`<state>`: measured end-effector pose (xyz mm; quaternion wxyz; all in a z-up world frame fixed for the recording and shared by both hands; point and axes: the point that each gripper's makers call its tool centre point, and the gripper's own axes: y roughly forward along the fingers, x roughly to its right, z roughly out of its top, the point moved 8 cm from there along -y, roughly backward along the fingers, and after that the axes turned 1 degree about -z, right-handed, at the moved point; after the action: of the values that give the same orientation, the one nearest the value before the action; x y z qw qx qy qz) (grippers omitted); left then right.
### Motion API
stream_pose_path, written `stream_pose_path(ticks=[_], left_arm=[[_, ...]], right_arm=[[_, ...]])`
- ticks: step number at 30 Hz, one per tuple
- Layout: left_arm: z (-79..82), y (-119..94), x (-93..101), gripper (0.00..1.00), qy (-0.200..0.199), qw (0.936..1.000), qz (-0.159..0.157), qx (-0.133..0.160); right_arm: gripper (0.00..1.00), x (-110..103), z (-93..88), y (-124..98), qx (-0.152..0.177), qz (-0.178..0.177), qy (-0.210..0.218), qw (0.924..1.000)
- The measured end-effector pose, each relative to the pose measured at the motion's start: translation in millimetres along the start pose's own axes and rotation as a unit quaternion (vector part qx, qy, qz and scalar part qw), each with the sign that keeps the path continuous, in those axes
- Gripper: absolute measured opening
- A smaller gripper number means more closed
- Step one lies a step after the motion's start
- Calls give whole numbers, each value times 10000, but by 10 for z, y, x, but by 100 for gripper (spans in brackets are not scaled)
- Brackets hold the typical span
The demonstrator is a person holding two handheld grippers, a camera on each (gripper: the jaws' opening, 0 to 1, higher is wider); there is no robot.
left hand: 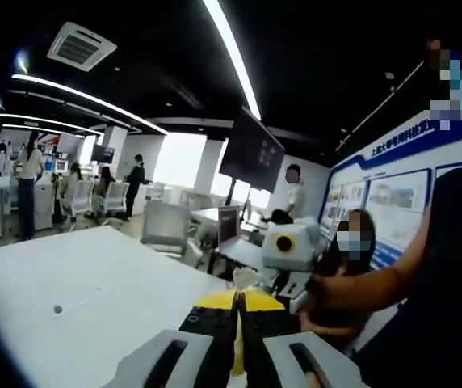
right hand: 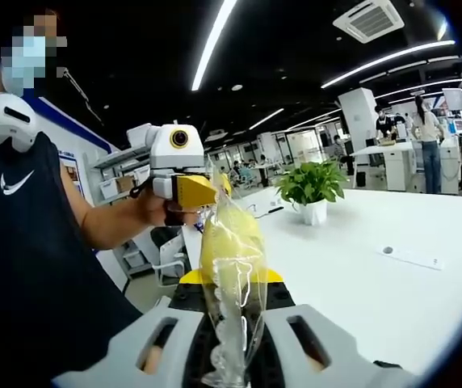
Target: Compare the silicone blocks by pressing each to a similar depth, holding the contact briefly, and releasing to observe deformation and rebound differences across the visible hardness samples.
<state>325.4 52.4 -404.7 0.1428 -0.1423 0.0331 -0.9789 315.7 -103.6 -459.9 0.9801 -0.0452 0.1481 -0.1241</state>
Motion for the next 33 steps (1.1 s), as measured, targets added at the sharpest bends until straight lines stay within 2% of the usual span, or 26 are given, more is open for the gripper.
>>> stream_pose_path(ticks=[5,7,21,23,26,29,31,32,33], left_arm=[[-12,1,6,0,72,10000,27,3],[-8,0,22,0,-10,9997,167,-155],[49,95,55,0,83,9997,228,13],[73,104,51,0,35,9996,255,87],[112,104,60,0,19,9996,245,166],[130,99,61,0,70,9994,288,174],[133,85,57,0,9,9992,314,234],[134,78,53,0,-41,9990,341,283],[143,76,57,0,-73,9988,321,351]], right_arm=[[1,11,-12,-1,-32,28,4,10000],[1,8,-18,5,-76,43,-15,10000],[2,102,31,-82,51,75,-34,10000],[4,117,50,-86,197,74,-34,9998],[7,135,74,-76,496,46,-562,9972],[10,165,67,-61,504,144,-395,9978],[12,178,65,-42,563,161,-464,9972],[14,195,69,-27,577,150,-427,9973],[23,203,72,-3,610,107,-406,9973]])
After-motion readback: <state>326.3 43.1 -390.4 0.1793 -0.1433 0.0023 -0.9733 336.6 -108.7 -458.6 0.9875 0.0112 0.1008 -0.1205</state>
